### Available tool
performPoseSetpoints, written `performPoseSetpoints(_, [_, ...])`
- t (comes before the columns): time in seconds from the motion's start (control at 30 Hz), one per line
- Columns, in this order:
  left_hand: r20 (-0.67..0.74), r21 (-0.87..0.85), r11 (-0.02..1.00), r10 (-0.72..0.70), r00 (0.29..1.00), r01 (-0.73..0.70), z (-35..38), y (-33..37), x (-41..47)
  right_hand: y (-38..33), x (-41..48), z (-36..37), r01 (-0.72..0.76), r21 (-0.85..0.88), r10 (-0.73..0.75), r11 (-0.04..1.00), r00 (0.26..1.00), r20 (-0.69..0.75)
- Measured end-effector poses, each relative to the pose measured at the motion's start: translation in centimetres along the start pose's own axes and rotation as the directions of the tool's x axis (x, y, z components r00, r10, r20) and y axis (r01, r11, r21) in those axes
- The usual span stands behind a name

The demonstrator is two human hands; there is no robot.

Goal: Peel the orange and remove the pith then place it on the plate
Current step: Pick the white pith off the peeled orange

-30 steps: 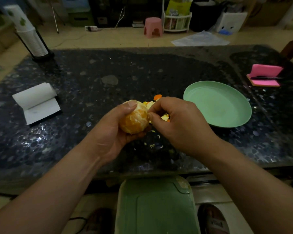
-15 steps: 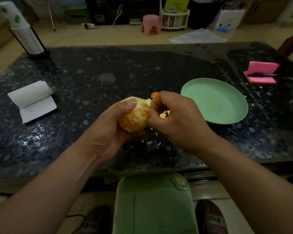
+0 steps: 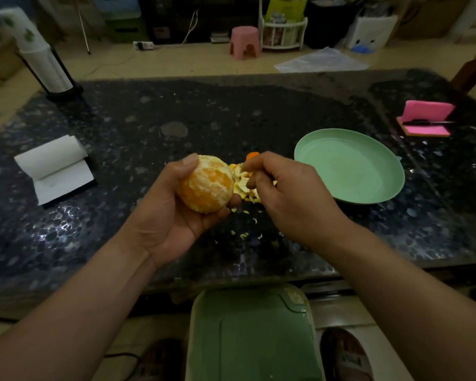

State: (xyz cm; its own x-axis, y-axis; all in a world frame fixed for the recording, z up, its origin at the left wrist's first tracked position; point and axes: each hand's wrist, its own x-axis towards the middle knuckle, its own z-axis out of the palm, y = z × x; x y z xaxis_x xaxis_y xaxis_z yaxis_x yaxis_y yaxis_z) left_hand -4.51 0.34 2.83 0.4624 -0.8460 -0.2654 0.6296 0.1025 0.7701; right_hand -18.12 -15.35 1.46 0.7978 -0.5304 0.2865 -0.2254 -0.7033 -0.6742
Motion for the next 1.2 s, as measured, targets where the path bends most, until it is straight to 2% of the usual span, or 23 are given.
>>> performPoseSetpoints(0.1, [-0.045, -0.019, 1.0, -0.012, 0.999, 0.011, -0.1, -0.2, 0.3, 0.6, 0.2, 0.2, -0.07, -0.047, 0.071, 0.996, 0.998, 0.0])
performPoseSetpoints(0.23, [-0.091, 0.006, 1.0, 0.003, 0.996, -0.003, 0.2, -0.4, 0.5, 0.4, 0.5, 0.4, -0.082, -0.156, 0.086, 0.984, 0.996, 0.02])
performPoseSetpoints(0.27, [-0.1, 0.024, 1.0, 0.012, 0.995, -0.01, 0.2, -0.5, 0.6, 0.3, 0.5, 0.3, -0.079, -0.145, 0.083, 0.986, 0.996, 0.019])
performPoseSetpoints(0.4, [-0.096, 0.155, 0.987, 0.058, 0.994, -0.043, 0.0, -0.7, 0.9, -0.4, 0.5, -0.3, -0.074, 0.07, 0.072, 0.995, 0.997, 0.026])
performPoseSetpoints(0.5, [-0.08, 0.223, 0.973, 0.083, 0.993, -0.064, -0.1, -0.9, 1.0, -0.8, 0.2, -0.7, -0.044, 0.093, 0.039, 0.995, 0.998, 0.055])
performPoseSetpoints(0.7, [-0.071, 0.295, 0.953, 0.093, 0.993, -0.068, -0.3, -1.2, 1.3, -0.5, -0.1, -1.0, -0.015, 0.001, 0.015, 1.0, 0.997, 0.077])
performPoseSetpoints(0.9, [-0.064, 0.359, 0.932, 0.088, 0.994, -0.059, -0.5, -1.6, 1.4, -0.7, -0.3, -1.1, 0.088, -0.166, -0.074, 0.982, 0.993, 0.089])
performPoseSetpoints(1.2, [-0.04, 0.364, 0.93, 0.07, 0.997, -0.051, -0.3, -2.0, 1.4, -1.2, -0.8, -0.6, 0.178, -0.295, -0.189, 0.939, 0.982, -0.009])
